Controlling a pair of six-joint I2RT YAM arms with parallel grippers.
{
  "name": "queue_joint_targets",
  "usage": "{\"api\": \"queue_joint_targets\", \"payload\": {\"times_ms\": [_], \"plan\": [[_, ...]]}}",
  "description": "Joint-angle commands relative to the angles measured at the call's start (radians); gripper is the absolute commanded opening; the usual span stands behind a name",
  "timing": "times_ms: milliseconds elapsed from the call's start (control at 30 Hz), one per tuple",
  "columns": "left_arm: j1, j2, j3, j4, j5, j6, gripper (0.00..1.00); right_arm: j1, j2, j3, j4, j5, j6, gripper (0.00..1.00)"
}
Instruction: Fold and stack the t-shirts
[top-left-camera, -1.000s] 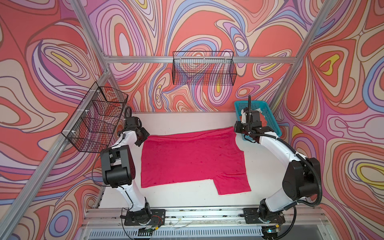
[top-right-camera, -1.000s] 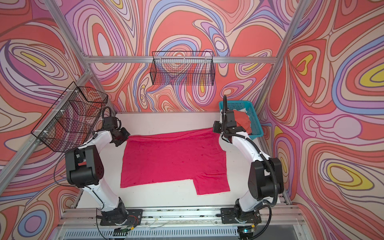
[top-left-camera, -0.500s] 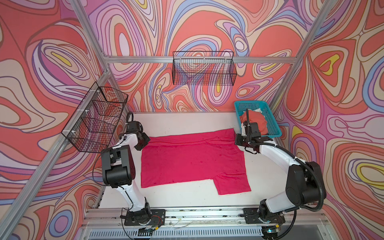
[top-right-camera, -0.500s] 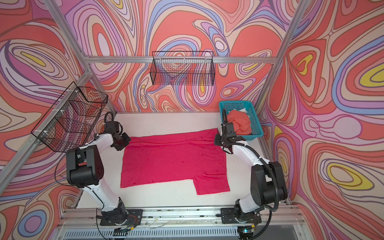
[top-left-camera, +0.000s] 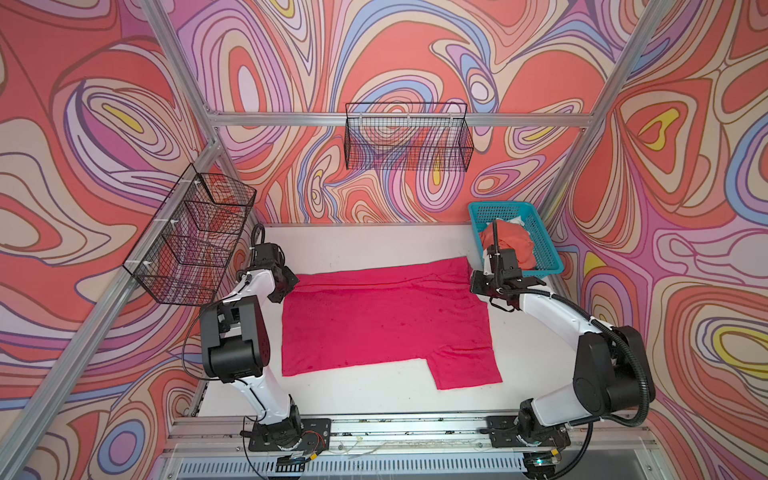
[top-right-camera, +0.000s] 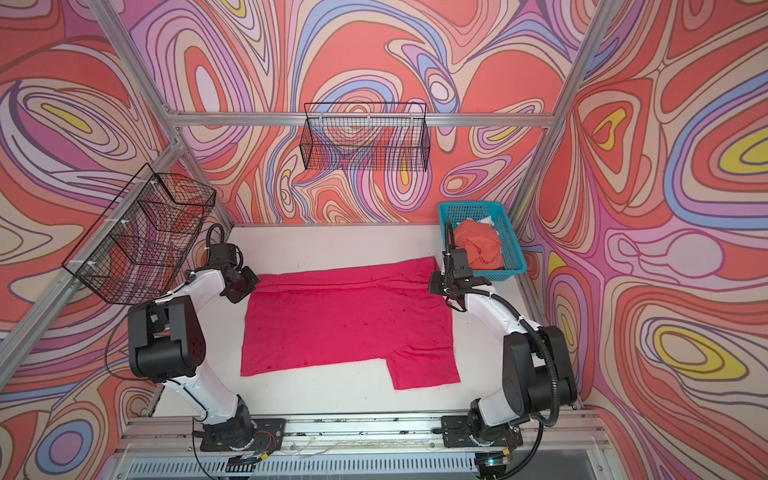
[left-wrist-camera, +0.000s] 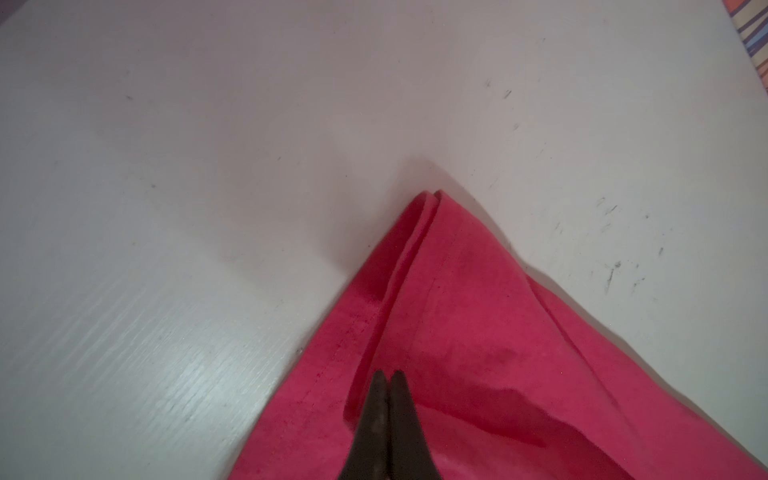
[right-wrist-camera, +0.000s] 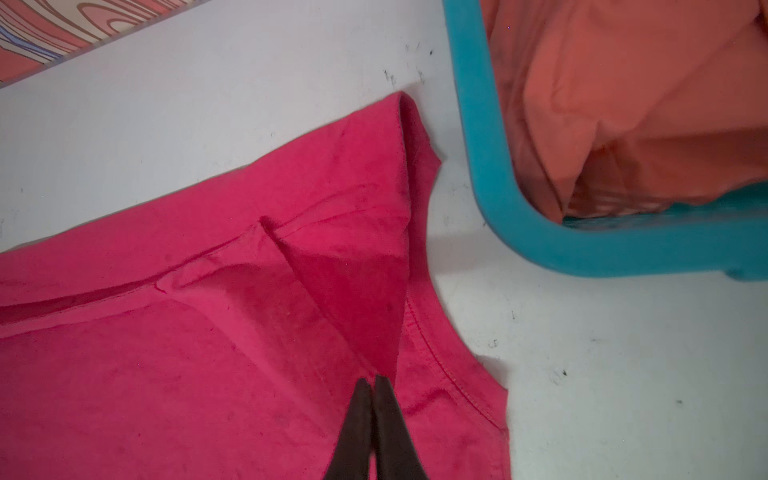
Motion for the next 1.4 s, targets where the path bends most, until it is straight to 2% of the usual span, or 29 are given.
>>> {"api": "queue_joint_targets", "payload": {"times_ms": [0, 1000, 1367], "plan": [[0.005, -0.003, -0.010, -0.056, -0.026, 0.008, 0.00, 0.004, -0.014, -0.031, 0.008, 0.020, 0.000, 0.00], [-0.019, 0.060, -0.020, -0.111, -0.052, -0.021, 0.00, 0.004, 0.065, -0.146, 0.088, 0.037, 0.015, 0.00], [-0.020, 0.007, 0.084, -0.115, -0.088, 0.024, 0.00, 0.003, -0.027, -0.060, 0.024, 0.081, -0.001, 0.00]]}}
